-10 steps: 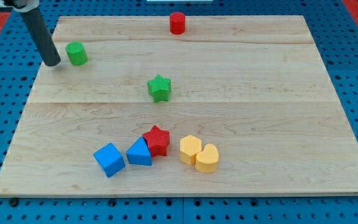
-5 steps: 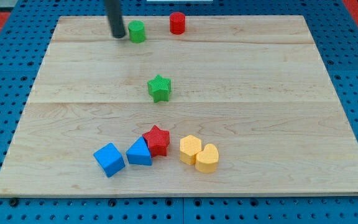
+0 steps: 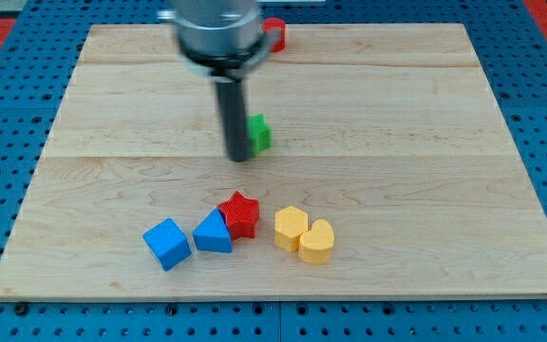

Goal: Move the green blocks to the bottom side of the red circle

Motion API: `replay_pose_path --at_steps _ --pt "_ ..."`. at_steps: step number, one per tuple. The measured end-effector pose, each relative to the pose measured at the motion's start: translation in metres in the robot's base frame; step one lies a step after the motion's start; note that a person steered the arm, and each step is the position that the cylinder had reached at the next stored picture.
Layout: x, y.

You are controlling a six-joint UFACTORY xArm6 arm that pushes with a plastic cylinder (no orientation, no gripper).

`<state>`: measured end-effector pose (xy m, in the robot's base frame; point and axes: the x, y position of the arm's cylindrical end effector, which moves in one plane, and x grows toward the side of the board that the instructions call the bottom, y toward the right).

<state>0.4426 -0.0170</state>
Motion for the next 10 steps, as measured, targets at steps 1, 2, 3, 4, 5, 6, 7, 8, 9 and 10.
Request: replay_pose_path --at_steps 1,2,3,4,5,6,7,8,9,10 --pt "-0.054 0.006" --pt "-0.085 0.017" --pt "-0.102 0.003" --pt "-0.141 0.003" --pt "-0.165 0.035" --pt "-0.165 0.049" --pt "-0.156 0.080" --pt "-0.173 0.110" --pt "-0.192 0.086" --pt "-0.194 0.059"
